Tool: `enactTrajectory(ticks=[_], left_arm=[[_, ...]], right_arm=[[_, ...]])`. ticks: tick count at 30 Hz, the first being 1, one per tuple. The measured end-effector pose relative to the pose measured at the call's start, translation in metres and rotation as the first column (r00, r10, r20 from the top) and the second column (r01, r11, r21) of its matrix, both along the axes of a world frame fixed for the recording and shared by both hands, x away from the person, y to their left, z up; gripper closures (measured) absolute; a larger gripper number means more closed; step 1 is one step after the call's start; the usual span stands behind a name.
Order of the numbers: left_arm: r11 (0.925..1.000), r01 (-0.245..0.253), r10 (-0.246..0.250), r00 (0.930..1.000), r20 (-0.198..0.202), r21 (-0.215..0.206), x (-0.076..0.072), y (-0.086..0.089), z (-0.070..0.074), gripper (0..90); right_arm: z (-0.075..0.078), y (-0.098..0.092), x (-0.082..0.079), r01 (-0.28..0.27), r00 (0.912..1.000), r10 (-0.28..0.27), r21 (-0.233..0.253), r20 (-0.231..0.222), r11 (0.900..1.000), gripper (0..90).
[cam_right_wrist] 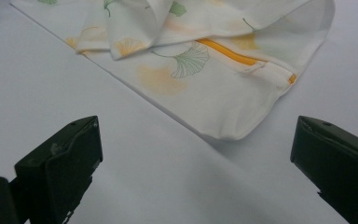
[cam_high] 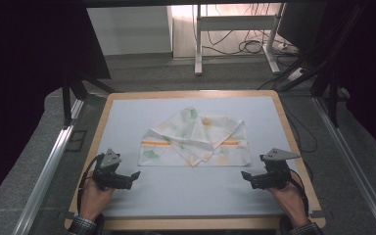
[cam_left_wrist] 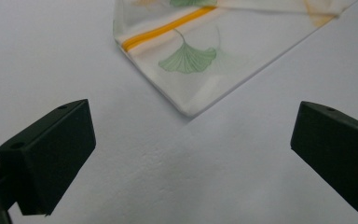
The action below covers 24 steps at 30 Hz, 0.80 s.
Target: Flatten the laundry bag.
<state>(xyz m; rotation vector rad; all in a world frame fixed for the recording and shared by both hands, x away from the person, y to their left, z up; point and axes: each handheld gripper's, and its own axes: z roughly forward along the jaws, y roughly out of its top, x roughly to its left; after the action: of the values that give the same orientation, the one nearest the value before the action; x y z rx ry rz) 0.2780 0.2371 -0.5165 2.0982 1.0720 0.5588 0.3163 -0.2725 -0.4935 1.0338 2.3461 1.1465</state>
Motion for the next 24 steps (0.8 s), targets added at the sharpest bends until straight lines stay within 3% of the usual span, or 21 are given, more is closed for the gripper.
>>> enactTrajectory(ticks=[7, 11, 16, 24], left_arm=[[0.9997, -0.025, 0.025, 0.9991, -0.033, 0.004, 0.0029, -0.0029, -0.0021, 0.0], [0.9992, -0.033, 0.032, 0.9989, -0.035, -0.023, 0.0045, -0.0005, -0.0011, 0.0], [0.9990, -0.033, 0.034, 0.9988, -0.034, 0.029, 0.0040, -0.0028, -0.0024, 0.0], [0.9972, -0.035, 0.038, 0.9988, -0.033, 0.066, 0.0052, -0.0040, -0.0025, 0.1]], right_arm=[[-0.0022, 0.0011, 0.0016, -0.008, 0.9999, 0.008, -0.011, -0.014, 1.000, 2.9], [-0.0025, 0.0007, 0.0030, -0.018, 0.9992, 0.018, 0.000, -0.035, 1.000, 4.2], [-0.0031, 0.0022, 0.0033, -0.020, 0.9991, 0.019, -0.018, -0.037, 1.000, 4.4], [-0.0042, 0.0015, 0.0050, -0.015, 0.9991, 0.014, -0.023, -0.040, 1.000, 4.4]])
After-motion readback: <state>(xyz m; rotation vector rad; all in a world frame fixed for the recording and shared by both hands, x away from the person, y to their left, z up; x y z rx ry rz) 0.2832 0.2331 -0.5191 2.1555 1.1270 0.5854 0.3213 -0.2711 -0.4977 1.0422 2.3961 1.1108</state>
